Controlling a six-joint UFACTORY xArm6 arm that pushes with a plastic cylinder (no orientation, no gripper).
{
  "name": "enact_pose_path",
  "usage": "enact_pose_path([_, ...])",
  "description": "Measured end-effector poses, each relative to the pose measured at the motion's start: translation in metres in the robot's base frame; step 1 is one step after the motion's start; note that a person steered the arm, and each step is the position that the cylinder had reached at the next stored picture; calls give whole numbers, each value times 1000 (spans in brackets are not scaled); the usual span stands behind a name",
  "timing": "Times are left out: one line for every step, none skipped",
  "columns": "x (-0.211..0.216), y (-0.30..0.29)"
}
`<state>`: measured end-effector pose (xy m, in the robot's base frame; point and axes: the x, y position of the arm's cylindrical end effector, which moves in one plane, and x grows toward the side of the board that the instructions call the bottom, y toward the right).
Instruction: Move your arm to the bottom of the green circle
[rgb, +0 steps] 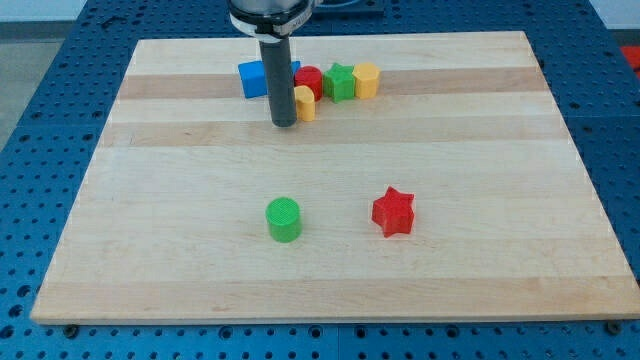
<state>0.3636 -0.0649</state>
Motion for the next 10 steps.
enact_pose_path([-1, 0])
enact_pose_path([-1, 0])
enact_pose_path([-1, -1])
enact_pose_path([-1, -2])
enact_pose_path([9, -16])
enact_pose_path([53, -54])
enact_pose_path([104, -82])
enact_pose_path([167, -91])
enact_pose_path([225, -74])
enact_pose_path([242, -36])
